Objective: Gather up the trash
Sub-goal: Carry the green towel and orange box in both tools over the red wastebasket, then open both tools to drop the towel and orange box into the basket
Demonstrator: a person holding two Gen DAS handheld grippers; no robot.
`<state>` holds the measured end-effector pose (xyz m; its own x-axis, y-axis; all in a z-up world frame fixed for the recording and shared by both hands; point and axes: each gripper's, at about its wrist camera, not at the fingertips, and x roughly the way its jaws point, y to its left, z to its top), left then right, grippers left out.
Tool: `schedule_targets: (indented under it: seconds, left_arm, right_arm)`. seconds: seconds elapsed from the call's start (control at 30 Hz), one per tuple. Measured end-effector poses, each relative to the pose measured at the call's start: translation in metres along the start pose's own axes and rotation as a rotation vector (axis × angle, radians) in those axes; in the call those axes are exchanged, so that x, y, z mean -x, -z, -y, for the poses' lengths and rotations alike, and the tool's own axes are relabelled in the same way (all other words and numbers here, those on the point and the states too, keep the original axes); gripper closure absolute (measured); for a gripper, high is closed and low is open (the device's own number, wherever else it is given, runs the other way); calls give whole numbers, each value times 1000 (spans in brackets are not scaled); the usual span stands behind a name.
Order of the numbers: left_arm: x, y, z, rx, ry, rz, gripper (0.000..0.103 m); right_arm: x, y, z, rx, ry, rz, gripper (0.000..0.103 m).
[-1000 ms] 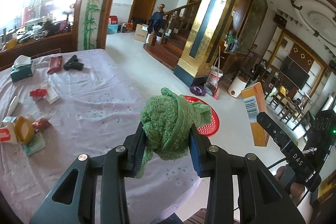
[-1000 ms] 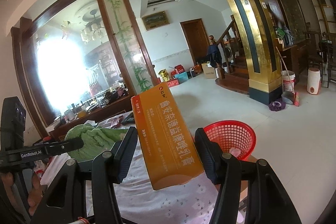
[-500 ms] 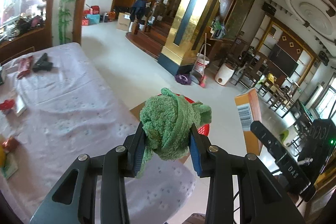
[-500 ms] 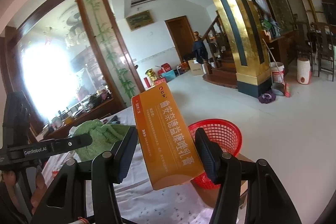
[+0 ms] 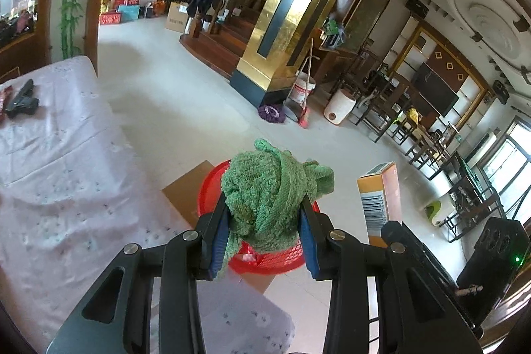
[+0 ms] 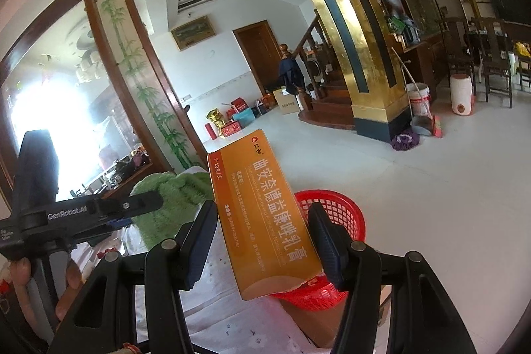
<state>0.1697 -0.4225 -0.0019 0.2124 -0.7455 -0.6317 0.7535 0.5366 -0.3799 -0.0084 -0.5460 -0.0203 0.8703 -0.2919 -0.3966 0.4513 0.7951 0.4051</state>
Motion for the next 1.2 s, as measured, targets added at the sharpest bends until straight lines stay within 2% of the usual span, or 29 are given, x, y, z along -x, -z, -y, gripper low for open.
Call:
schedule_targets:
  seconds: [0.33,0.9,1.03,1.1,1.17,1.2]
  left_arm:
    - [-55,-3,0,30,-3,-82,67]
    - [-98,-6,-18,118,-10,-140,66]
    - [-105,-5,-16,109,-30,-153,61]
    - [-104,-4,-17,121,-14,-155,56]
    - [-102,-4,-19,135,-9,-153,45]
    - [-99,-4,-20,139,-15,-143,43]
  right_arm:
    - [-29,2,29,-52,23,-26,42]
    - [-56,7,50,-123,52,-58,42]
    - [-64,8,48,-136,54,-69,42]
    - [-67,7,48,-133,58,-72,42]
    - [-71,7,47,-127,50,-78,40]
    - [-74,7,46,-125,49,-87,40]
